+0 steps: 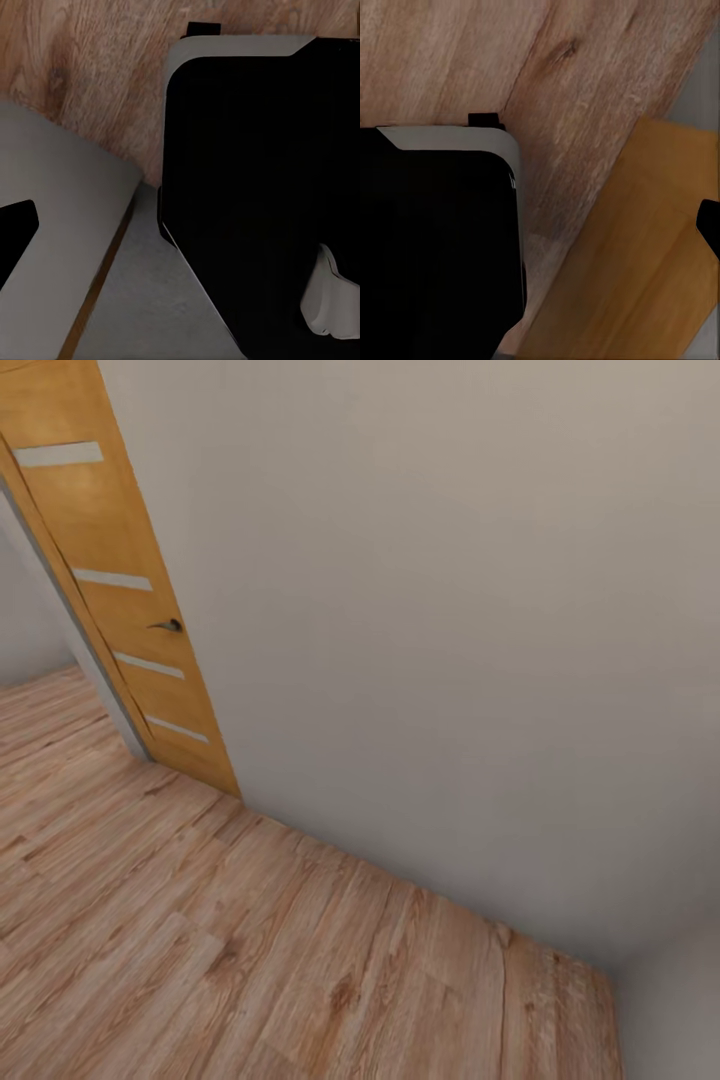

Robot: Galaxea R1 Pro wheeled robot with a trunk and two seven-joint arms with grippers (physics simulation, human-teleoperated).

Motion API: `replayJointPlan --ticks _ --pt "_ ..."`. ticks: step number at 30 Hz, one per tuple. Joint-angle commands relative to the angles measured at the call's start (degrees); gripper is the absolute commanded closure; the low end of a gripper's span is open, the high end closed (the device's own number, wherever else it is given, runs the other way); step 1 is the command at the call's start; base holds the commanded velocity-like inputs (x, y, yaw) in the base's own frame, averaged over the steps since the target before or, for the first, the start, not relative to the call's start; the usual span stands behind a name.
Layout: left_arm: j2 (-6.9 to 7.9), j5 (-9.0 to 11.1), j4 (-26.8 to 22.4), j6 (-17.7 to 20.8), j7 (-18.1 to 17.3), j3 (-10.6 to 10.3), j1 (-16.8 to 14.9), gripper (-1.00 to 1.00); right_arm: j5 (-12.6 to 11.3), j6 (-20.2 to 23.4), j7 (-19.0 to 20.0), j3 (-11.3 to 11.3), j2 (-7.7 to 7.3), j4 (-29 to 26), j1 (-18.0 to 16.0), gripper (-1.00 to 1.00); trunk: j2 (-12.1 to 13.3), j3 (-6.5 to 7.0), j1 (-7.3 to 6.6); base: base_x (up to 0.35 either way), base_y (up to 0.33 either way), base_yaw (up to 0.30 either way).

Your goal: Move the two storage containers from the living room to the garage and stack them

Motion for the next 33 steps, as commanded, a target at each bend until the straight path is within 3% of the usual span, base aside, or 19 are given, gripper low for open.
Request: replayJointPlan --ticks 1,7,22,33 --pt "-0.03 0.50 -0.04 0.22 0.21 -0.48 -0.03 -1.00 -0.52 -0.24 0.00 0.47 0.06 0.16 -0.06 -1.00 -0.07 -0.08 0.05 0.318 0.000 0.000" --pt "0.00 0.50 -0.04 0.27 0.22 -0.48 -0.03 -1.00 -0.52 -0.24 0.00 0.47 0.06 0.16 -0.06 -1.00 -0.07 -0.08 0.05 0.247 0.000 0.000" --pt "0.03 0.50 -0.10 0.26 0.25 -0.50 -0.03 -1.00 -0.52 -0.06 -0.12 0.47 0.20 0.16 -0.07 -1.00 -0.07 -0.08 0.05 0.010 0.000 0.001" --pt "0.03 0.50 -0.06 0.29 0.26 -0.50 -0.03 -1.00 -0.60 0.01 -0.26 0.47 0.15 0.16 -0.05 -1.00 -0.07 -0.08 0.05 0.000 0.000 0.218"
